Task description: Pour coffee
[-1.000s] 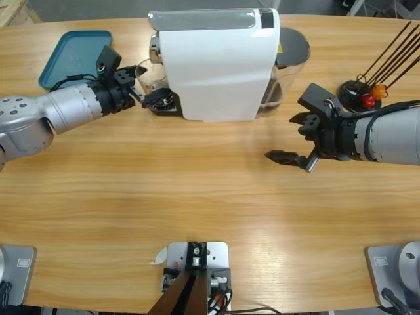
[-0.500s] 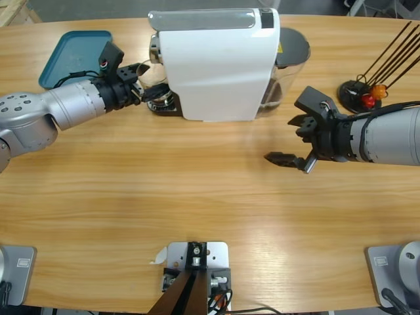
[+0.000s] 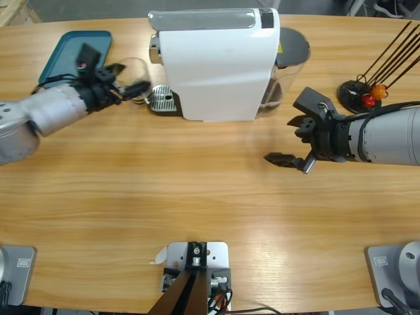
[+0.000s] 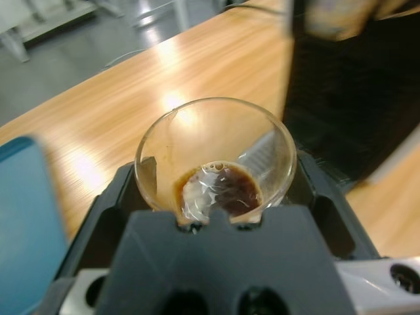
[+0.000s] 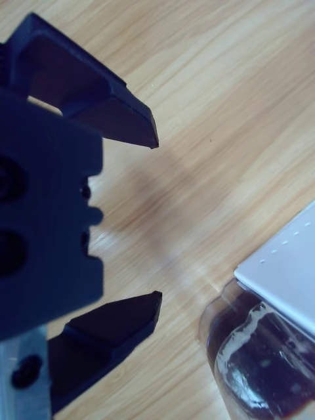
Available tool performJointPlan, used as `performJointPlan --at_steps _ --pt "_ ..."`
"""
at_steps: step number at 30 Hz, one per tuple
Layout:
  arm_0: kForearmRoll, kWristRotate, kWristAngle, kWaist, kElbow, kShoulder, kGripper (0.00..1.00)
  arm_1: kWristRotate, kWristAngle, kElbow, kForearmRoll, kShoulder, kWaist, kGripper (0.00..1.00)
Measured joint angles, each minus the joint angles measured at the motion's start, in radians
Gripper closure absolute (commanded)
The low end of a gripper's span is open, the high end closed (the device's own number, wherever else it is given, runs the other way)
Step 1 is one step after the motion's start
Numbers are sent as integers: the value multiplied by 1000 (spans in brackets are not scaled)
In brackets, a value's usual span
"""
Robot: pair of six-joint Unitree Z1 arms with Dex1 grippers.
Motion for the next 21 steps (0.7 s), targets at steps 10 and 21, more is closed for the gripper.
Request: performJointPlan --at_steps 10,21 --pt "0 0 143 181 44 -112 879 0 0 0 0 1 0 18" --pt "0 -15 142 379 -39 -67 870 0 1 0 0 4 0 18"
